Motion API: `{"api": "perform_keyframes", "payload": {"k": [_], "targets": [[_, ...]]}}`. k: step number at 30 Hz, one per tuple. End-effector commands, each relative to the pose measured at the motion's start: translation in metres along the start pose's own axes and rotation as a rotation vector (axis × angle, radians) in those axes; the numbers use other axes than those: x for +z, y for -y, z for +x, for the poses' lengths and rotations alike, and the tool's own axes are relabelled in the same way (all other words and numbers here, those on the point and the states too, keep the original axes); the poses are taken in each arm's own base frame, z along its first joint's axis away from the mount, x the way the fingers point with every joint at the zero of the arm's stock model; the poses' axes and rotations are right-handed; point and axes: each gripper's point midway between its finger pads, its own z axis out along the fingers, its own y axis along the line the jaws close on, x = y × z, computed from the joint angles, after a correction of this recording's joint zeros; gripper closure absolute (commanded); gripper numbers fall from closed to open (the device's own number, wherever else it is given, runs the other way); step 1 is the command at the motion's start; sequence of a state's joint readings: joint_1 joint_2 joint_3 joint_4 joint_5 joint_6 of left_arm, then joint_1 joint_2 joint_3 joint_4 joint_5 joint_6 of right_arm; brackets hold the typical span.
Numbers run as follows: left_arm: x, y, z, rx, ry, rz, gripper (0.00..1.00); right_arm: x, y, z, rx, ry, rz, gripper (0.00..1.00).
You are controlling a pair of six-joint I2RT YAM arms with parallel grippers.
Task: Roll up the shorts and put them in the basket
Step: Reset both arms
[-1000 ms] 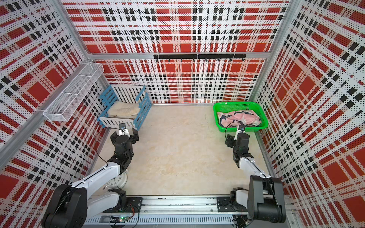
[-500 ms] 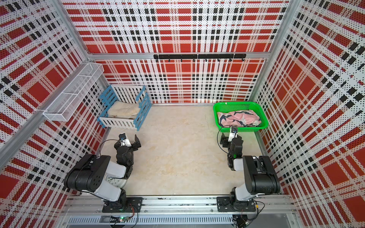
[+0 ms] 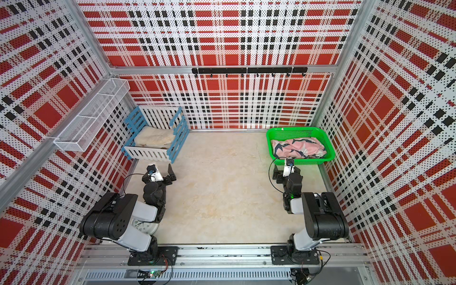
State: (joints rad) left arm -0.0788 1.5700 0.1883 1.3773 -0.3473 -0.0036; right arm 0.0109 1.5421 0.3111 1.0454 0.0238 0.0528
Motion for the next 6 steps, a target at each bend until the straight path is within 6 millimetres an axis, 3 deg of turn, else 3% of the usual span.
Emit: {"api": "perform_keyframes", "payload": {"k": [1,6], "targets": [[0.0031,-0.0028,-0.0108,-0.024,0.038,-0.012,0.01,0.0011,0.0001,-0.0028,-0.004,0.015,0.007,0.09],[0.0032,-0.0023,-0.0111,-0.024,0.038,-0.011,0.01,0.0005,0.0002,-0.0030,-0.006,0.016,0.007,0.08]]}}
